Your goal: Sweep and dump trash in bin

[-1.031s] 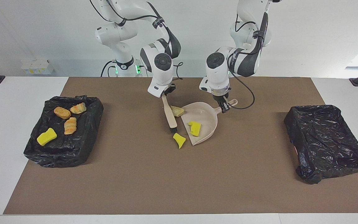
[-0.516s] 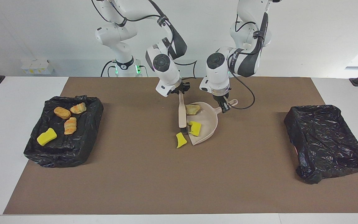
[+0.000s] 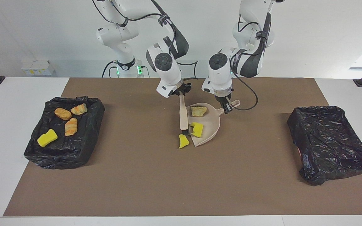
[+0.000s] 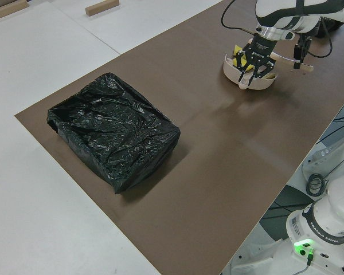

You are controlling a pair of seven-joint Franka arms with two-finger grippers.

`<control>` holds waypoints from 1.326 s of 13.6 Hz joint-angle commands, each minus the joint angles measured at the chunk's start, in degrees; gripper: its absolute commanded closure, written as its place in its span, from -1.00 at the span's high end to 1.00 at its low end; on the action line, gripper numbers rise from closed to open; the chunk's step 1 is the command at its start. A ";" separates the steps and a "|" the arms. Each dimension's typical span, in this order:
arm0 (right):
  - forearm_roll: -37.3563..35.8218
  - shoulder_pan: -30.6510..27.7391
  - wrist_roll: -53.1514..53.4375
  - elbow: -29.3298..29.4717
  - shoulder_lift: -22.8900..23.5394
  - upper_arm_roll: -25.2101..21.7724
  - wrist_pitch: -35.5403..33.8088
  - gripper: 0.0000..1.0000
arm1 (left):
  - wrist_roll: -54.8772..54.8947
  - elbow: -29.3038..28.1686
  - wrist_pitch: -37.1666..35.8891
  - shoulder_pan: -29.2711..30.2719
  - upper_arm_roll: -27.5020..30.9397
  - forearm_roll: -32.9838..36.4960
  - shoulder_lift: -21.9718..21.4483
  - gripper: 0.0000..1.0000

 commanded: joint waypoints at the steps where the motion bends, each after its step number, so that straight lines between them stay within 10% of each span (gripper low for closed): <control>1: -7.35 -1.77 0.88 7.16 1.65 0.37 -7.99 -1.00 | -0.56 -0.67 0.79 1.74 -0.15 -2.40 -0.74 -1.00; 6: -17.91 -5.37 -2.62 10.95 4.99 0.54 -8.89 -1.00 | -1.00 4.69 -1.85 3.24 -0.06 -5.31 2.24 -1.00; 12: -20.30 -4.86 -2.99 24.04 19.40 0.63 -8.63 -1.00 | -1.09 3.90 -1.50 3.16 -0.06 -5.31 2.07 -1.00; 18: -15.83 -2.92 -4.12 23.27 19.24 2.04 -5.55 -1.00 | -1.26 1.80 -1.14 2.72 -0.06 -5.22 0.93 -1.00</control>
